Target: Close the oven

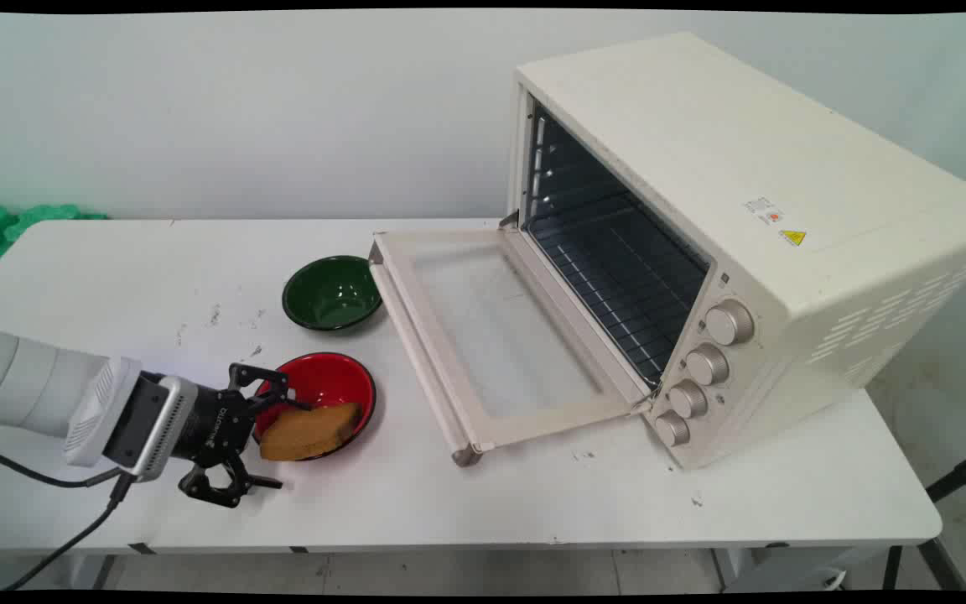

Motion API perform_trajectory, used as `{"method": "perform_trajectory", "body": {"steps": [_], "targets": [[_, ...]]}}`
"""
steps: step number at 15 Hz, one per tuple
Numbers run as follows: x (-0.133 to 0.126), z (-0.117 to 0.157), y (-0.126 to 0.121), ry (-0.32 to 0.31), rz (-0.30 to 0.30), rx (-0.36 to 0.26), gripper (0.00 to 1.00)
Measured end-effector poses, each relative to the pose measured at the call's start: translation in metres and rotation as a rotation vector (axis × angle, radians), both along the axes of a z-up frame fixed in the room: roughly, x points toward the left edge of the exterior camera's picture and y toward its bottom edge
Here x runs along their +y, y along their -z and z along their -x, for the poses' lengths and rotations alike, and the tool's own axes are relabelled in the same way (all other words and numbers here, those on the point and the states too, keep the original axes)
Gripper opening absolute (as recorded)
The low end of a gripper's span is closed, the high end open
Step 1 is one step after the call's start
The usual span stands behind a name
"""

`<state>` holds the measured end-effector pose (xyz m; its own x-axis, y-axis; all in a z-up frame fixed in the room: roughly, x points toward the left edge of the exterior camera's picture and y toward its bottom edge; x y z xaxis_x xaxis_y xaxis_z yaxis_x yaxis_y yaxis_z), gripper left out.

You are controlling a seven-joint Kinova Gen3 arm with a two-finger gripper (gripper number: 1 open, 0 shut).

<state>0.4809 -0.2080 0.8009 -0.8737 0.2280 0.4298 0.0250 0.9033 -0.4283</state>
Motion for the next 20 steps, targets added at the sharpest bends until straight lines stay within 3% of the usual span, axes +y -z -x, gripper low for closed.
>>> {"method": "perform_trajectory", "body": {"steps": [4,10,16,20], "targets": [[0.001,-0.001,-0.014,-0.062,-0.064,0.031,1.00],[-0.006,-0.012,-0.064,-0.182,-0.189,0.132,1.00],[-0.038,-0.053,-0.109,-0.319,-0.253,0.215,1.00],[-0.049,-0.082,-0.118,-0.393,-0.280,0.249,1.00]]}}
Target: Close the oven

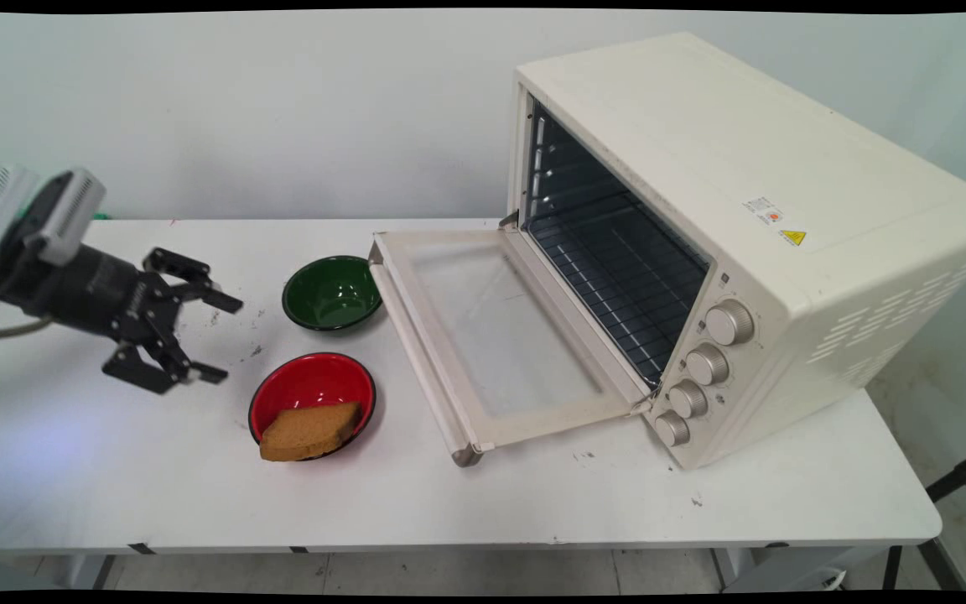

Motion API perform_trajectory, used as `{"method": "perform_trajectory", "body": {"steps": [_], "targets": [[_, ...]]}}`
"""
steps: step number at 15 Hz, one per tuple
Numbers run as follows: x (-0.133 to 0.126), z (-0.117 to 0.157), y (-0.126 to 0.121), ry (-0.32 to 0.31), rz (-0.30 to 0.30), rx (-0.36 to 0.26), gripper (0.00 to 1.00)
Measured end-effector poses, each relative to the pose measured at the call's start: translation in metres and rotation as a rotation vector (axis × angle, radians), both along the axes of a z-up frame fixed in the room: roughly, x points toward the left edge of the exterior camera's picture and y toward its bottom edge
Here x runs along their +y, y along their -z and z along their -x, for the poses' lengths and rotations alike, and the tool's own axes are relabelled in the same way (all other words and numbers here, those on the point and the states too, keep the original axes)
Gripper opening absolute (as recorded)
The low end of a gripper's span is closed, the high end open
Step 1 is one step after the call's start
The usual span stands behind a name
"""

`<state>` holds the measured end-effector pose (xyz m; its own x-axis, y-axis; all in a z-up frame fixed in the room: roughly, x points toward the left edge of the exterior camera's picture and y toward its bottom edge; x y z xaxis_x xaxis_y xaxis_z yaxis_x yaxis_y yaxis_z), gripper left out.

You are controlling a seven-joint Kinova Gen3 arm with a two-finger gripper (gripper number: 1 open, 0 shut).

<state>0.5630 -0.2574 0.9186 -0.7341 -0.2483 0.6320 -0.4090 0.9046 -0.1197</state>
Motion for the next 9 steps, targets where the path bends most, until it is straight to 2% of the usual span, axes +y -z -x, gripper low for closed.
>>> {"method": "perform_trajectory", "body": {"steps": [3,9], "targets": [[-0.006,-0.021,-0.003,-0.059,-0.024,0.033,1.00],[-0.011,-0.041,-0.002,-0.133,-0.052,0.076,1.00]]}}
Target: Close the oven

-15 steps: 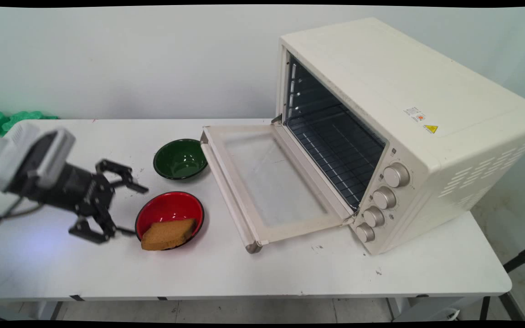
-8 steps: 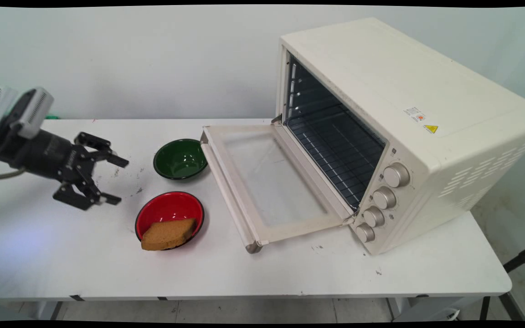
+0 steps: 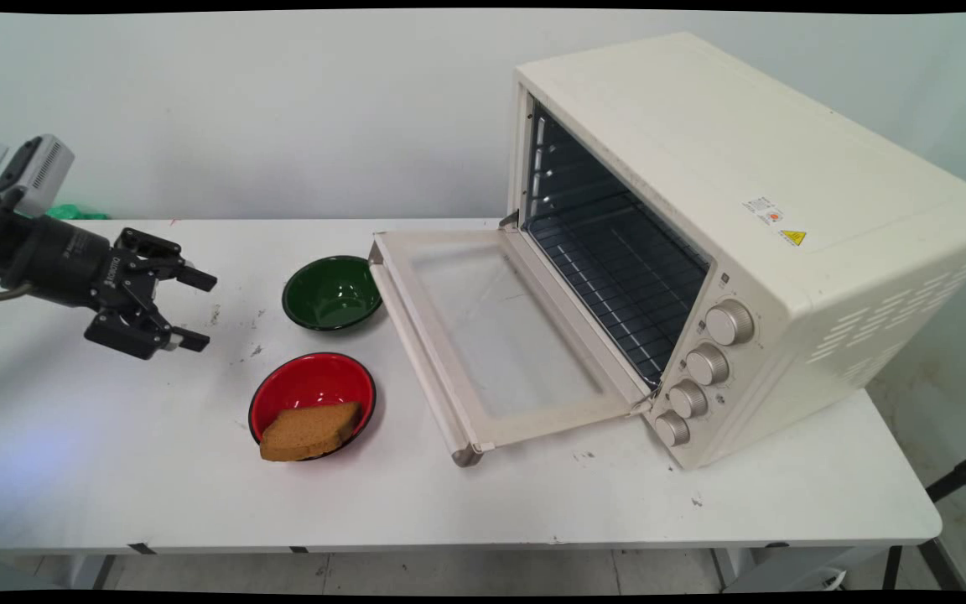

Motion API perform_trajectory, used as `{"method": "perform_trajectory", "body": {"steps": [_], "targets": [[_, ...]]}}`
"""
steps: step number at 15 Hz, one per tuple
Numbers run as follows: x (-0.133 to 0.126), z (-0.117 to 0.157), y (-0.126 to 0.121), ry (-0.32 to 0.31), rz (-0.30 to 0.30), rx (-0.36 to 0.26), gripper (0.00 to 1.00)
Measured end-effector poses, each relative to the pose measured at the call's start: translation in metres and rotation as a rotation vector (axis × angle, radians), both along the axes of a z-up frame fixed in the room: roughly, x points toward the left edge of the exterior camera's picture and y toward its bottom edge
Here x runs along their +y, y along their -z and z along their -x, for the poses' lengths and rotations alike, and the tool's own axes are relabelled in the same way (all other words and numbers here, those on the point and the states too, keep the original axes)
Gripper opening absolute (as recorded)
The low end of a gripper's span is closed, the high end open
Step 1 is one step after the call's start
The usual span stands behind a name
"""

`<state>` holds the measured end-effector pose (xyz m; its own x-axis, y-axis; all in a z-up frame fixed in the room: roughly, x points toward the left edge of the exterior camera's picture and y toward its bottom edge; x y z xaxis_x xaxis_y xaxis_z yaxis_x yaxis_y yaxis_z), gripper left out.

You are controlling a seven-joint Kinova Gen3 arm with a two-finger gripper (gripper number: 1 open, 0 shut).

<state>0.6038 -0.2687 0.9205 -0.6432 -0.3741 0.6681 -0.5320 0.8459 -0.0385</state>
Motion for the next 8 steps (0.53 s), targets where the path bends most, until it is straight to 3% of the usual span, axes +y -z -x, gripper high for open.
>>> {"method": "perform_trajectory", "body": {"steps": [4,8], "targets": [[-0.002,-0.001,0.001,-0.030,-0.020,0.000,1.00],[-0.009,0.015,-0.001,-0.042,-0.033,-0.001,1.00]]}}
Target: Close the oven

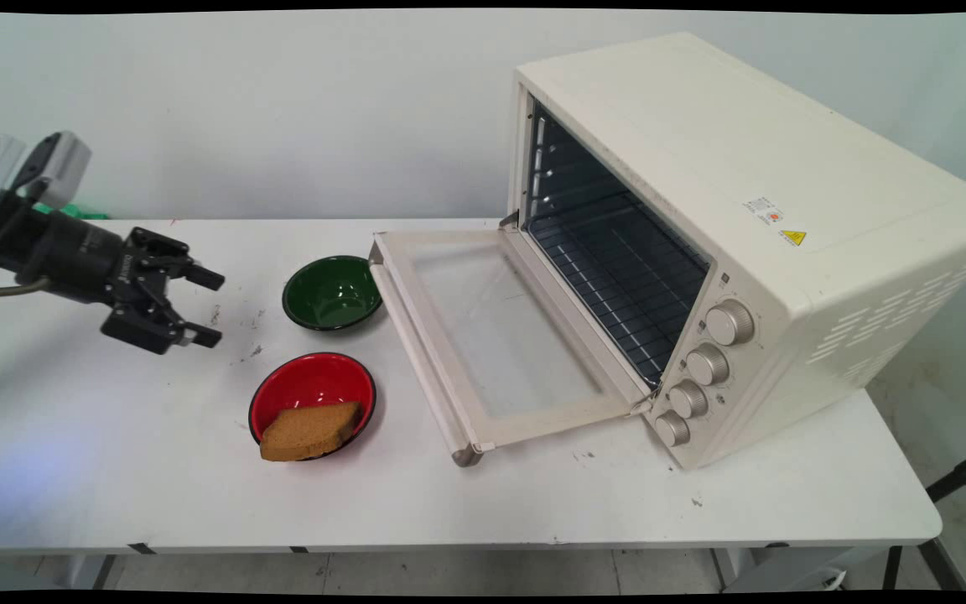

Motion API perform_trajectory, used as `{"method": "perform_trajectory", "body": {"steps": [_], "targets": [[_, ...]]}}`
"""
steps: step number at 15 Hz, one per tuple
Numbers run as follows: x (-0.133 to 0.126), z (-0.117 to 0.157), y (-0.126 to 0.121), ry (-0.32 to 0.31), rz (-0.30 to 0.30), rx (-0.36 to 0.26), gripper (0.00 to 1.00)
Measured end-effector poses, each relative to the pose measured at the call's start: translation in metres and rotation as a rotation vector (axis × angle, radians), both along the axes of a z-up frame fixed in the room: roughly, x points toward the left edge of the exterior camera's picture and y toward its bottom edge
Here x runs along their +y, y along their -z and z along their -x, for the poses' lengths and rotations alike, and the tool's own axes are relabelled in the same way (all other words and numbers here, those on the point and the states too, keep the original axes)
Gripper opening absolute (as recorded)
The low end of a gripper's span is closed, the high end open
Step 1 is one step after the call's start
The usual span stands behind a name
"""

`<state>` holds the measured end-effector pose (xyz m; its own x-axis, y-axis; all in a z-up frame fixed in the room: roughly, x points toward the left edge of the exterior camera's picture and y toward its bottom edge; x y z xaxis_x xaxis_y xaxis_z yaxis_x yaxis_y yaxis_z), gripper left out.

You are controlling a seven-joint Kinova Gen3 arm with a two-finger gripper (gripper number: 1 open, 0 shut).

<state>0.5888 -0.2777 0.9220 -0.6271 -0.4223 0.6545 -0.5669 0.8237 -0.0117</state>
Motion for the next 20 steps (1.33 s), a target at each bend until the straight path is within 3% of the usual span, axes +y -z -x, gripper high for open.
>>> {"method": "perform_trajectory", "body": {"steps": [11,20], "targets": [[-0.027,0.086,0.032,-0.058,-0.012,0.017,1.00],[-0.050,0.141,0.066,-0.120,-0.009,-0.018,1.00]]}}
